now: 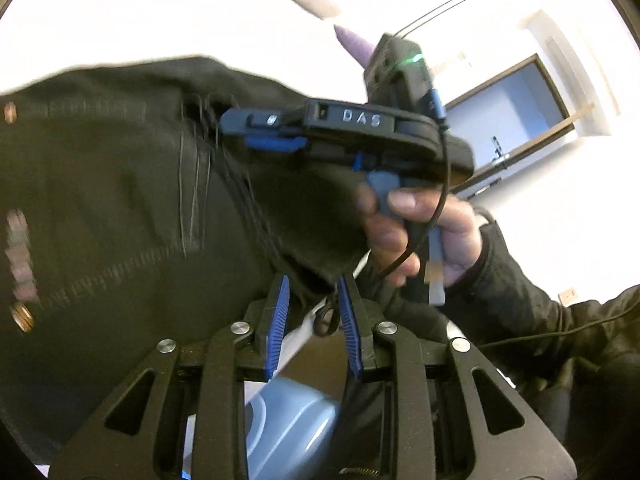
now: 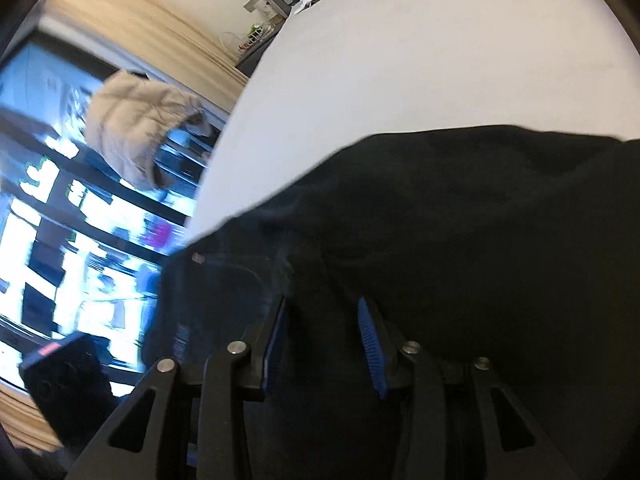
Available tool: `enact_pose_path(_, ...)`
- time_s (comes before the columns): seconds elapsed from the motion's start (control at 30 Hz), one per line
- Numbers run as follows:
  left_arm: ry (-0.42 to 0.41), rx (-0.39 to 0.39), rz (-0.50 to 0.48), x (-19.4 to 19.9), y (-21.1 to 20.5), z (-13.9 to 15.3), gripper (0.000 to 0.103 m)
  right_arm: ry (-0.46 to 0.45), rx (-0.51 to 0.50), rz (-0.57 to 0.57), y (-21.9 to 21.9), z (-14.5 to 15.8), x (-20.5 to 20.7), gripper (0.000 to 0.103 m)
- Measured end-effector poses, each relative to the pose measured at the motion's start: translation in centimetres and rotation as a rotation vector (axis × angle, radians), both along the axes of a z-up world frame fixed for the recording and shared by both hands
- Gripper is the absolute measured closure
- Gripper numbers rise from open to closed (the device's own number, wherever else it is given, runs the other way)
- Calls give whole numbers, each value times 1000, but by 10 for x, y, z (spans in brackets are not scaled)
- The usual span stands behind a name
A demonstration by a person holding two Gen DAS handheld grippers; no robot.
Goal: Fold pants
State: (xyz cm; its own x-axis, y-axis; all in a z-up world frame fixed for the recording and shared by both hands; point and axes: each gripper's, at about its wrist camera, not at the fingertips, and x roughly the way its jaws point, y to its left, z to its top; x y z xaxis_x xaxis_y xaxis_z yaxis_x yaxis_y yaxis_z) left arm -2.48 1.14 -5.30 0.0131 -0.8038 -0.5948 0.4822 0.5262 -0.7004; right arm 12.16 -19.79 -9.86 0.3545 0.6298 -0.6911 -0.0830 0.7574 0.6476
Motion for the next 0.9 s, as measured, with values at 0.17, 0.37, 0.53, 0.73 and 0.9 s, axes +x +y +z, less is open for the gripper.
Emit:
enact_pose_path(0.17,-74,-111,-21,13,-14,34,79,13,377,-117,-45,4,-13,61)
enact_pose_path(0.37,-87,-45,-127,28,-81,11,78,107,444,-371,-146,-32,-43,75)
enact_pose_path(0.53,4,91,-119,21,-84,-51,79,94,387,-411,-182,-31,-40,81)
enact_pose_path(0.73,80,14,-35,7,-35,-64,79,102,329,-233,-165,-25,-26,62)
enact_pose_path(0.9,54,16,-25,-1,-29,-67,79,130,329,-195,-164,-22,-62,62)
